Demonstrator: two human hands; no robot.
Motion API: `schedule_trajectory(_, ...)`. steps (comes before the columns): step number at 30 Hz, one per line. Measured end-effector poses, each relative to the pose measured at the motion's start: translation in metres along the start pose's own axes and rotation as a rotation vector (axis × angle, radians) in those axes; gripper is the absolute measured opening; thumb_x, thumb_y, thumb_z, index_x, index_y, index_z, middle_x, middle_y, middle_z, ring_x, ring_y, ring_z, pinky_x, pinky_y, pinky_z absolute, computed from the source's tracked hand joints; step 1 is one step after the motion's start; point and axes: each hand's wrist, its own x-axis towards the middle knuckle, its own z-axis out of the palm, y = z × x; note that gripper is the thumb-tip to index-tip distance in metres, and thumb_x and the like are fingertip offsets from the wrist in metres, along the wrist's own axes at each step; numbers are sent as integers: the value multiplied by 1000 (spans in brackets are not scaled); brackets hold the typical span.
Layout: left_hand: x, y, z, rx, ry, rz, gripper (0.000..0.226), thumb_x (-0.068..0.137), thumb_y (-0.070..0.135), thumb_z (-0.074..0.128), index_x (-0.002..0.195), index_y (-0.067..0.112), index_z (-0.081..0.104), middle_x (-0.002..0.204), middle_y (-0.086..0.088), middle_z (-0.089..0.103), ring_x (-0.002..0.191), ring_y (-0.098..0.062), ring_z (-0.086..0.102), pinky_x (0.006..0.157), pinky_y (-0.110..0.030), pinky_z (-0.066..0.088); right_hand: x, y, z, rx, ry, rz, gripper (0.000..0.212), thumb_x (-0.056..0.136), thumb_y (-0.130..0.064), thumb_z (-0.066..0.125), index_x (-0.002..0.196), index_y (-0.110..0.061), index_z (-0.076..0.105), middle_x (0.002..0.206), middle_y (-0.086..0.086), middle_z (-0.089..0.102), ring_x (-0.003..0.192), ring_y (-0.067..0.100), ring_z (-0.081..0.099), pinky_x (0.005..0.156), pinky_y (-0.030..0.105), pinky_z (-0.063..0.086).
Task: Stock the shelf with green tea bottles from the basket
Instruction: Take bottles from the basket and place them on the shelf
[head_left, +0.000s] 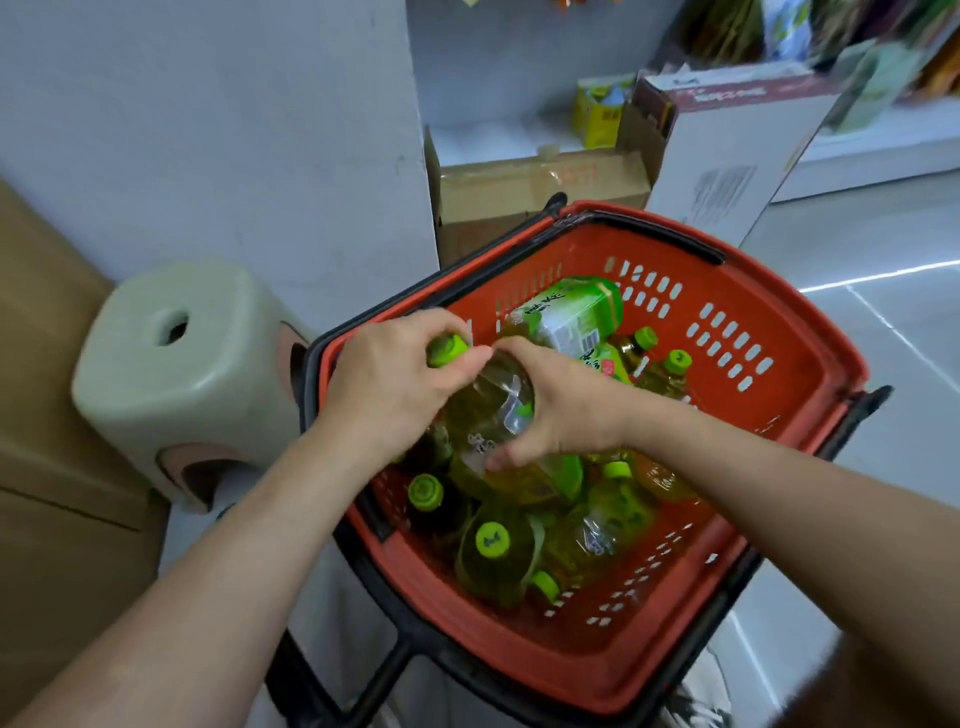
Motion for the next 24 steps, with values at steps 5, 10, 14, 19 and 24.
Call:
schedule_trajectory(5,-8,28,-12,-366,-283,-245,100,48,60,74,136,41,31,141,6,47,123,-11,51,105,-41,42,-2,-28,-12,420,407,266,93,51,-60,80,122,-15,42,116,1,61,103,18,60,93,39,50)
schedule_trajectory(10,-18,50,12,-221,-80,-361,111,54,44,86,138,46,12,137,2,47,121,-19,50,101,-41,42,-8,-39,-26,504,312,258,62,74,-69,59,116,-23,52,109,-3,62,98,15,58,92,35,47)
schedule_trajectory(14,-9,30,10,-554,88,-493,98,48,21,91,130,37,41,113,13,64,102,-7,62,92,-36,51,-4,-1,-54,742,276,306,56,86,-64,48,115,-19,63,87,2,67,77,17,63,75,35,52)
schedule_trajectory(19,-3,18,6,-652,145,-523,104,45,16,92,133,38,41,112,8,66,99,-12,66,87,-39,54,33,85,-43,-121,339,382,81,81,-39,68,147,-32,22,154,13,27,130,37,42,103,58,41)
schedule_trajectory(24,-1,12,2,-704,155,-534,93,48,10,92,125,36,46,106,7,69,91,-11,69,78,-35,57,64,103,-16,-861,139,96,92,86,-28,65,150,-35,-1,161,6,5,149,27,2,114,60,9)
